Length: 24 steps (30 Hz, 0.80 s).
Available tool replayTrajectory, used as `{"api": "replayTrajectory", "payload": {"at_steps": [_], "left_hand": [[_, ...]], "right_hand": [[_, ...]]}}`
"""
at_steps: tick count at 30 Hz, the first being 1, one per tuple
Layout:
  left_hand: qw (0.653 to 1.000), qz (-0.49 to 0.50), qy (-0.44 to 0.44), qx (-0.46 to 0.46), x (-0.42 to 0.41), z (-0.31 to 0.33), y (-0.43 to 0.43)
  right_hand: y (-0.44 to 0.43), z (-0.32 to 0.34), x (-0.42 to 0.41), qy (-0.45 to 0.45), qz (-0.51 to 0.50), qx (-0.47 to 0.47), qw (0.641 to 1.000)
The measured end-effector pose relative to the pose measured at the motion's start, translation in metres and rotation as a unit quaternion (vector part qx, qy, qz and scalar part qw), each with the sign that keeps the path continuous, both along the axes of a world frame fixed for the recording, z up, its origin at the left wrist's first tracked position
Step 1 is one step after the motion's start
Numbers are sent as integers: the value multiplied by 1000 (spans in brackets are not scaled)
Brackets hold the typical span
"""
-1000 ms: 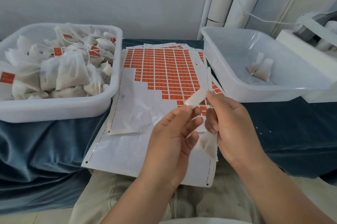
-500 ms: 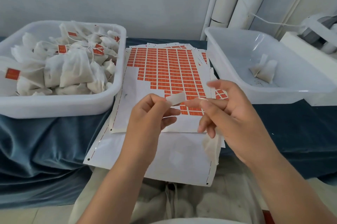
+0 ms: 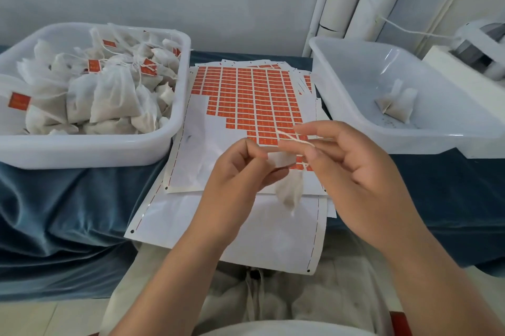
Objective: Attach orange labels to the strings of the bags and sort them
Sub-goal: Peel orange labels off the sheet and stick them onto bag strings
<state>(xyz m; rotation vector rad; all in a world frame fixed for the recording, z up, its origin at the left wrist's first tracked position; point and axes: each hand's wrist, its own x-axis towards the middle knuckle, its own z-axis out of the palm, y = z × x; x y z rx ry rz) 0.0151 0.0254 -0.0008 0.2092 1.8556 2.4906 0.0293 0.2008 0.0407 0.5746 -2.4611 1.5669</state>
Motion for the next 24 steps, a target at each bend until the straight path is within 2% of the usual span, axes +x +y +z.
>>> {"api": "replayTrajectory", "payload": {"at_steps": [5, 9, 18, 24], "left_hand": [[998, -34, 46, 26, 0, -6, 0], [996, -81, 35, 26, 2, -6, 0], [996, -84, 32, -22, 4, -3, 4], [992, -76, 54, -82, 4, -1, 0]], "right_hand": [[-2, 1, 3, 34, 16, 44, 998], [-2, -2, 0, -6, 32, 20, 999], [-1, -7, -7, -46, 20, 4, 999], [-2, -7, -8, -11, -22, 38, 999]]}}
